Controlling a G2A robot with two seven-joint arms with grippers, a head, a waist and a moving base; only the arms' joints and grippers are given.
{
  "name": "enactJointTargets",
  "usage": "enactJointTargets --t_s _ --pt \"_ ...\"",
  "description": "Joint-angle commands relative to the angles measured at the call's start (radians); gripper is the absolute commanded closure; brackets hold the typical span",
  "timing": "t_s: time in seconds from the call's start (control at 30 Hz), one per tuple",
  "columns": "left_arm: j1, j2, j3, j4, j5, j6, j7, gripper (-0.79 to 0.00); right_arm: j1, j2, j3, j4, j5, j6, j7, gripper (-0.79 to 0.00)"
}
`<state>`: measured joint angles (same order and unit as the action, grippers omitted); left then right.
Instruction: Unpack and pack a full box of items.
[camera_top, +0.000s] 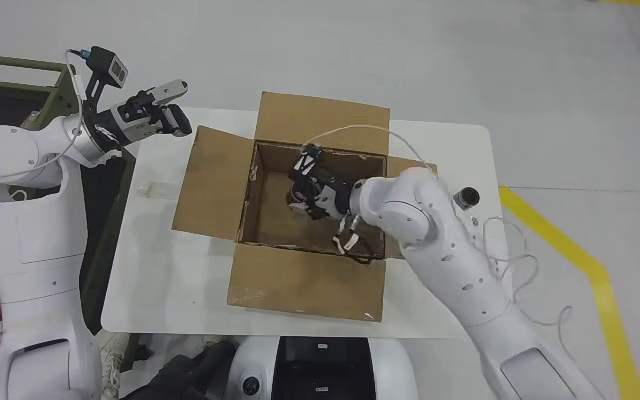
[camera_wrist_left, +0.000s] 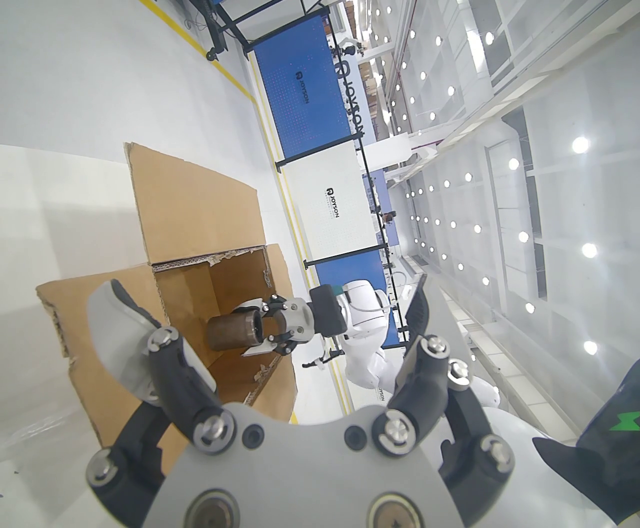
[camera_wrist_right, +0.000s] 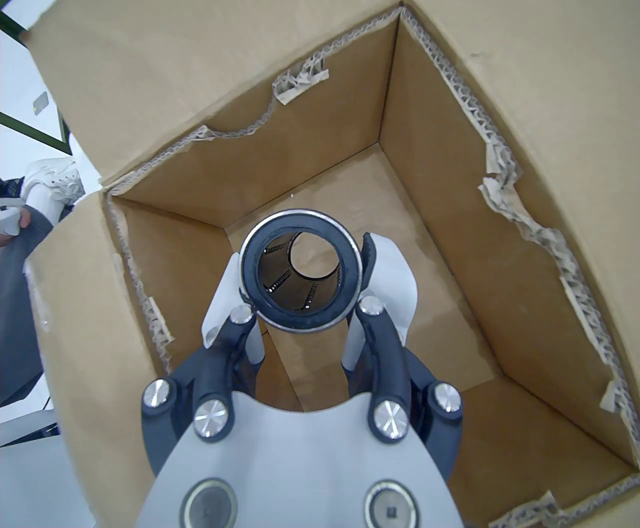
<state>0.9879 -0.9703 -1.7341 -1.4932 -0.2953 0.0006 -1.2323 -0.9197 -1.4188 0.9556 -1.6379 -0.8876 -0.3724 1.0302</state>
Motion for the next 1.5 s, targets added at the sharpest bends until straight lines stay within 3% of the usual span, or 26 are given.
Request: enactJointTargets --t_s 0.0,0.43,0.77,1.07,1.47 --pt "0.0 0.0 0.0 0.0 0.0 0.0 0.0 -0.785 -0.029 0.009 0.029 -0.044 0.001 -0.003 0.003 0.0" --pt "0.0 0.0 0.0 0.0 0.0 0.0 0.0 -0.785 -0.201 0.063 0.23 -0.258 0.036 0.01 0.007 0.0" --pt "0.0 0.0 0.0 0.0 0.0 0.0 0.0 -0.785 -0.39 0.1 0.418 -0.439 0.035 0.055 -0.023 0.0" --pt "0.0 0.0 0.0 0.0 0.0 0.0 0.0 -0.785 -0.544 0.124 0.586 -0.509 0.081 0.086 -0.083 0.0" --pt "0.0 0.0 0.0 0.0 0.0 0.0 0.0 -0.785 -0.691 0.143 0.712 -0.544 0.107 0.115 -0.154 0.0"
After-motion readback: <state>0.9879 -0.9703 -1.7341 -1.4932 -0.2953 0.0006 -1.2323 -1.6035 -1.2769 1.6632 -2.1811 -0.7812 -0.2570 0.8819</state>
